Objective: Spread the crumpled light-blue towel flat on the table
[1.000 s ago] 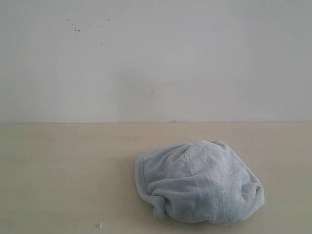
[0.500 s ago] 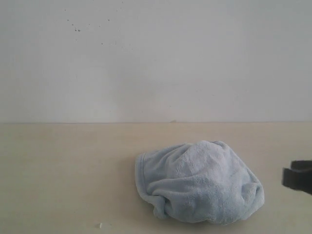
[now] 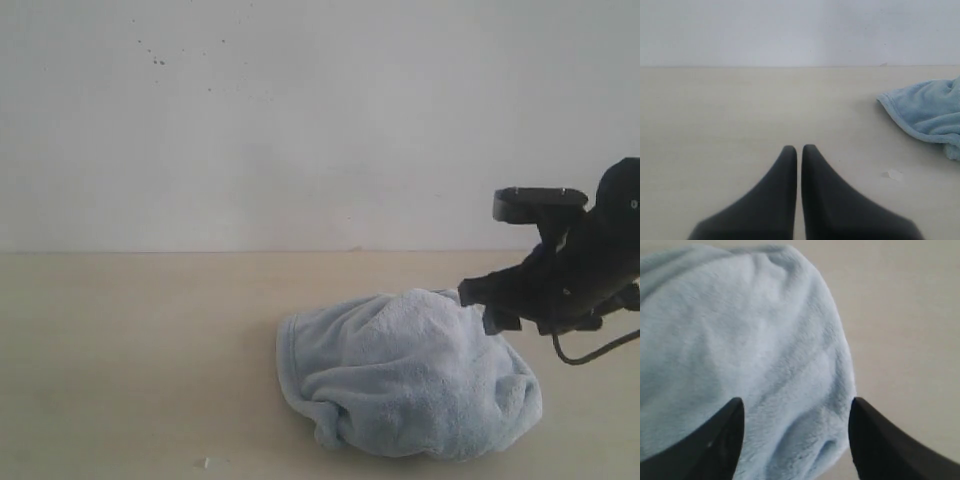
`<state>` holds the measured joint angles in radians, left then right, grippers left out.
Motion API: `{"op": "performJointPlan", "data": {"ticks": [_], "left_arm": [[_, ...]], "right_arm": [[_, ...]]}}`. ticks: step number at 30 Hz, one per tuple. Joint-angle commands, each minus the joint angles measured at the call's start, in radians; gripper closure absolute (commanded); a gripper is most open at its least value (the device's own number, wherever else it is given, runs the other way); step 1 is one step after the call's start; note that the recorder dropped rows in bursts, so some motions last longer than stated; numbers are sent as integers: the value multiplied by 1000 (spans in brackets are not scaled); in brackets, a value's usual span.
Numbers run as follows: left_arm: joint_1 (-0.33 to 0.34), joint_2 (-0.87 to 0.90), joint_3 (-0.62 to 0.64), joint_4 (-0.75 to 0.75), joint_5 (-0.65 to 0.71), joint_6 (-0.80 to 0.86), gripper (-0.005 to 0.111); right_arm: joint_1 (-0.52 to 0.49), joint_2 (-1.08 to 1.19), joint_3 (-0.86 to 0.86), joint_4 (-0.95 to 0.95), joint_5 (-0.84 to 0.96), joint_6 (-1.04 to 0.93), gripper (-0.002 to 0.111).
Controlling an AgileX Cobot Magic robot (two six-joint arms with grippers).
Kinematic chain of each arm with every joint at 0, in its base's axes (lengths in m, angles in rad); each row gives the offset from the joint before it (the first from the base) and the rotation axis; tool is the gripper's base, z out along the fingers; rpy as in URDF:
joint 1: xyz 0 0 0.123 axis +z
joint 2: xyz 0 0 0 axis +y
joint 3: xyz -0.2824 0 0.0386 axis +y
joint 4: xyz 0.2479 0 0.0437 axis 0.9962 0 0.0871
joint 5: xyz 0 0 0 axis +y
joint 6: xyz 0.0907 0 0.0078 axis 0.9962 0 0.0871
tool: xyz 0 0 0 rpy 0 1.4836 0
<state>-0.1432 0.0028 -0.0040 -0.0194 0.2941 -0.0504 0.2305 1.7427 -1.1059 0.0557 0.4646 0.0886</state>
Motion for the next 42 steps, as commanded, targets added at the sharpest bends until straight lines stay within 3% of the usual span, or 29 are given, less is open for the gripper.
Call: {"op": "performJointPlan", "data": {"ticks": [1,17,19,23,24,32,42], "left_arm": [[-7,-3,4,2,2,-8,103],[-7,-3,4,2,2,-8,103],[-7,-3,4,2,2,-8,103],[-7,-3,4,2,2,-8,103],[-7,-3,4,2,2,-8,103],[-7,-3,4,2,2,-8,103],[-7,-3,4,2,2,-8,103]], "right_arm": [[-57,62,-11,-8,64,-54,51],[-62,225,-11,122,83,-212,50],[-62,234,-11,122,80,-214,62],[-62,229,-11,122,80,-230,105],[-62,223,-11,122,82,-229,108],[-62,0,1,122,99,-295,107],[-60,-471,1,122,209,-367,107]]}}
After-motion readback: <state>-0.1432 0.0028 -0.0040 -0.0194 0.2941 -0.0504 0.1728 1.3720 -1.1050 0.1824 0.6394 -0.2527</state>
